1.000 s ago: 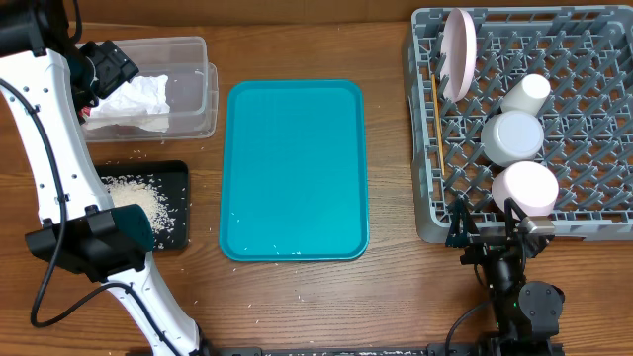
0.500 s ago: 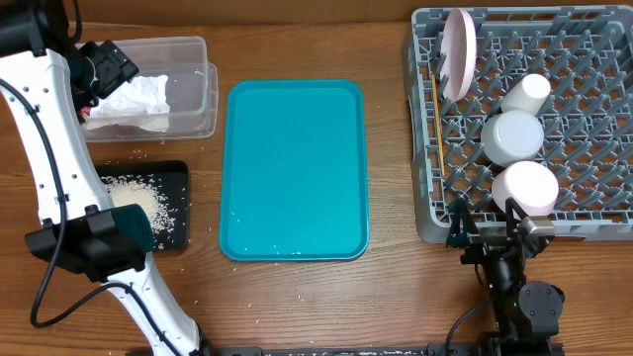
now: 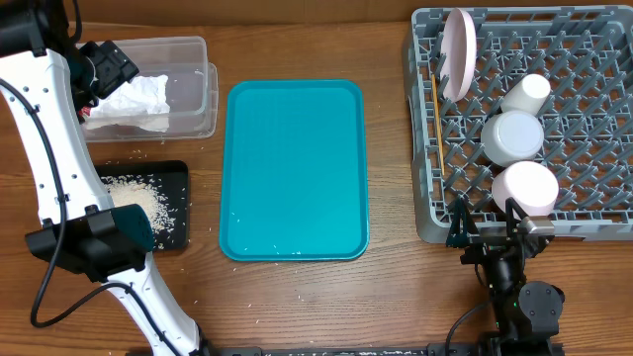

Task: Sort waste into correct bins and load items into the dishwasher

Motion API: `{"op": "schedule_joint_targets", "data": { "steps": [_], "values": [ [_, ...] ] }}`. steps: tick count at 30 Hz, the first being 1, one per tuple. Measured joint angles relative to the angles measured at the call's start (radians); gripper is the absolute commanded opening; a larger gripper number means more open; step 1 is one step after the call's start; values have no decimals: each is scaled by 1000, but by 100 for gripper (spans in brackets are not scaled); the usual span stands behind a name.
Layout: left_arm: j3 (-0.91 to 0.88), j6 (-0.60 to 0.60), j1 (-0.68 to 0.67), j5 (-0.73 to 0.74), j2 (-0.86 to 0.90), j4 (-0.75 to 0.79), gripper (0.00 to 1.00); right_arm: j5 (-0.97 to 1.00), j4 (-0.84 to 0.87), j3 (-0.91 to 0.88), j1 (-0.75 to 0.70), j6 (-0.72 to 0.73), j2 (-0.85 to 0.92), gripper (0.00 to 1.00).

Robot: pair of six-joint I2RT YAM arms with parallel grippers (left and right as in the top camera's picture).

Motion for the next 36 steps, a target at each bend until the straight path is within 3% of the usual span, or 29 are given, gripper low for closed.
{"op": "schedule_joint_targets", "data": {
  "steps": [12, 21, 27, 36],
  "values": [
    [0, 140, -50, -13, -16, 16, 100, 0, 0, 0, 0, 0, 0, 100],
    [-26, 195, -142, -15, -168, 80, 100, 0, 0, 0, 0, 0, 0, 100],
    [-288, 219, -142, -15, -381, 217, 100, 0, 0, 0, 0, 0, 0, 100],
    [-871, 244, -148, -15, -771, 504, 100, 0, -2, 0, 0, 0, 0, 100]
  ]
}}
